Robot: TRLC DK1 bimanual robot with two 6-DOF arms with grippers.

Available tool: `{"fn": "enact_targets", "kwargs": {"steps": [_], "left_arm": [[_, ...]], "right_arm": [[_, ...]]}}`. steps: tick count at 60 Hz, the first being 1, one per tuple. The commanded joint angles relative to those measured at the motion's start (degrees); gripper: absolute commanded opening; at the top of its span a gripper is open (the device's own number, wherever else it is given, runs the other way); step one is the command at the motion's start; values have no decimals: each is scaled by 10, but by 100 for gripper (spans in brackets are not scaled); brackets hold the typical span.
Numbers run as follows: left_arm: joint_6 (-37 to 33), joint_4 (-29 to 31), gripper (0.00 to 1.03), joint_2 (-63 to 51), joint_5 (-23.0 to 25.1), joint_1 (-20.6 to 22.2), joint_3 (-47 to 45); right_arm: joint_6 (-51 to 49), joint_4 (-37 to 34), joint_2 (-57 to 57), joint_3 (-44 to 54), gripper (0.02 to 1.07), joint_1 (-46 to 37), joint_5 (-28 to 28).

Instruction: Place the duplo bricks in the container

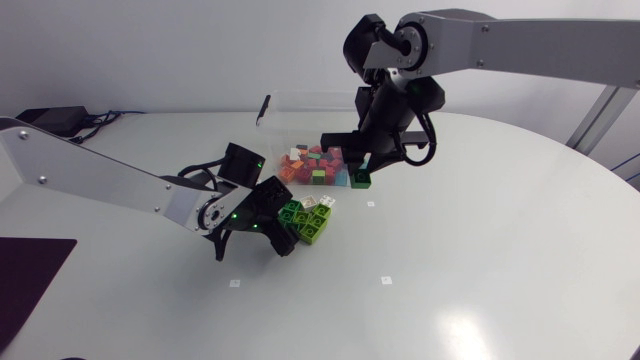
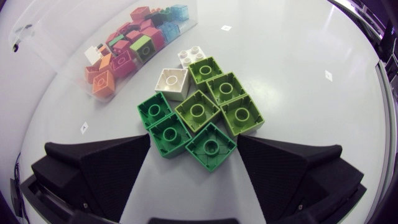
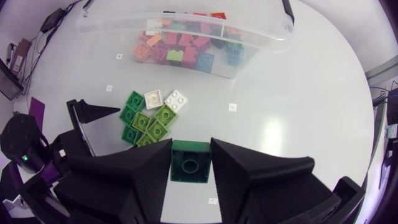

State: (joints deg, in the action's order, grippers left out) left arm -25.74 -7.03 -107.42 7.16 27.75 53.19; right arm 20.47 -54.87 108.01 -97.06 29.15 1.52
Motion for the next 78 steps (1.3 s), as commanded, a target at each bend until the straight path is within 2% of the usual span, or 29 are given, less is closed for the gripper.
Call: {"fn": "enact_targets", "kwargs": {"steps": [1,8,14,19,27,41,49,59,64,67,71,73,76,78], "left_arm": [[16,-4,97,-19,-9,8,9],[16,-4,96,-23,-21,13,5],[16,-3,88,-21,-23,19,1],[16,-2,80,-21,-23,20,0],[16,3,58,-21,-23,17,0],[10,21,57,-5,-23,13,-19],[0,22,39,19,-23,6,-41],[-8,34,39,52,-23,0,-57],[-9,36,39,63,-23,0,-65],[-10,37,43,67,-23,-1,-67],[-30,45,67,90,-23,-8,-79],[-50,52,84,111,-21,-16,-87],[-77,78,98,135,-7,-29,-91],[-101,104,98,149,12,-40,-90]], "right_arm": [[-10,2,-19,-20,34,-8,-2],[-14,0,-21,-30,34,-11,-2],[-16,0,-21,-38,34,-11,-2],[-17,1,-19,-49,34,-9,-3],[-18,0,-11,-70,34,-9,-3],[-20,0,-7,-83,34,-7,-3],[-25,0,-2,-103,34,-7,-9],[-27,0,17,-147,34,-8,-17],[-27,-1,26,-158,34,-5,-17],[-27,-1,28,-158,34,-3,-17],[-28,-1,29,-154,34,0,-17],[-30,-3,29,-152,34,1,-17],[-32,-4,28,-150,34,1,-17],[-36,-4,26,-149,34,1,-18]]}}
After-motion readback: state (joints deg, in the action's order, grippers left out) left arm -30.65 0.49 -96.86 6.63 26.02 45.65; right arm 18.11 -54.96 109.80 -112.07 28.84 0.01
